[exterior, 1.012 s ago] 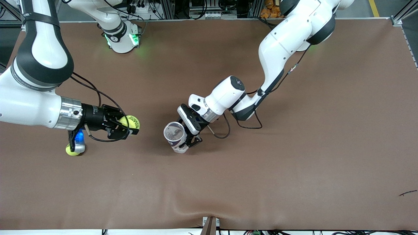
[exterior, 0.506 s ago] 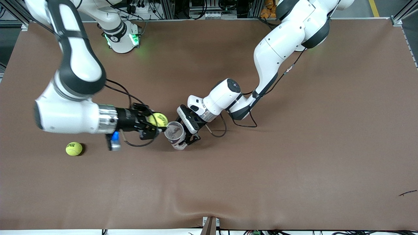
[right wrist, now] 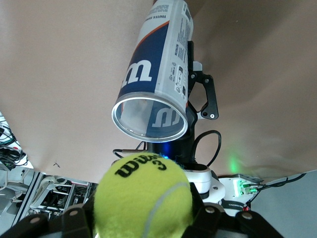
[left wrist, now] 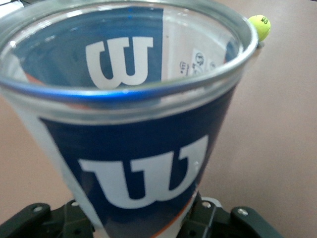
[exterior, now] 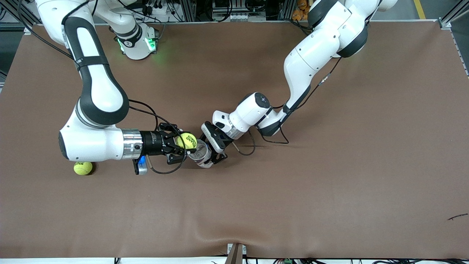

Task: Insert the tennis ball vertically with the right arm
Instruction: 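Lower the ball into the tube opening and open the right gripper, then move the right gripper to the second tennis ball and grasp it, then lift the second ball and carry it over the tube, then push the ball into the tube opening and open the right gripper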

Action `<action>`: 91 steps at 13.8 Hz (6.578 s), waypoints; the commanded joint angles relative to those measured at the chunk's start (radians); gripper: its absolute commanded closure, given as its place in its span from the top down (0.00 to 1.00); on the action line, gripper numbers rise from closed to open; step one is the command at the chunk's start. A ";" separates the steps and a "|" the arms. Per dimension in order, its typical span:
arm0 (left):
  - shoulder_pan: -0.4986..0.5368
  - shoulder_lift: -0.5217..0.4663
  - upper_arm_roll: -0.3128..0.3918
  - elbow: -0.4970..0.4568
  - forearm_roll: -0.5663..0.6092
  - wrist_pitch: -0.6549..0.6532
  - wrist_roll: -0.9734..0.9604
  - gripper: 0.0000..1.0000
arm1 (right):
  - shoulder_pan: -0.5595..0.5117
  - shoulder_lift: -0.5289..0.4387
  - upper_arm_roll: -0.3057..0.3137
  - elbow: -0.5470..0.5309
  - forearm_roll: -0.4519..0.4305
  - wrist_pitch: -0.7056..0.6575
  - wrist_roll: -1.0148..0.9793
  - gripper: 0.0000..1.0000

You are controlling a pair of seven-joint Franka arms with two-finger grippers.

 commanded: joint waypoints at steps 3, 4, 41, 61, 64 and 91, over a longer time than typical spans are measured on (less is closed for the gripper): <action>-0.010 0.017 0.008 0.012 -0.011 0.037 -0.011 0.66 | 0.033 0.082 -0.006 0.042 0.050 0.015 0.003 0.13; -0.005 0.017 0.008 0.010 -0.007 0.042 -0.008 0.67 | 0.055 0.086 -0.006 0.040 0.049 0.023 0.004 0.13; 0.000 0.006 0.008 0.012 -0.005 0.057 0.008 0.97 | -0.462 0.241 -0.015 0.030 -0.930 0.189 -1.251 1.00; 0.001 0.003 0.008 0.016 -0.007 0.057 0.006 0.97 | -0.456 0.120 0.088 0.017 -0.685 -0.060 -1.103 0.32; -0.003 0.003 0.008 0.015 -0.007 0.056 0.008 0.97 | -0.456 0.119 0.089 0.045 -0.458 -0.182 -1.010 0.32; 0.003 0.001 0.008 0.013 0.012 0.060 0.009 0.97 | -0.120 0.180 0.195 0.168 -0.097 -0.070 0.181 0.33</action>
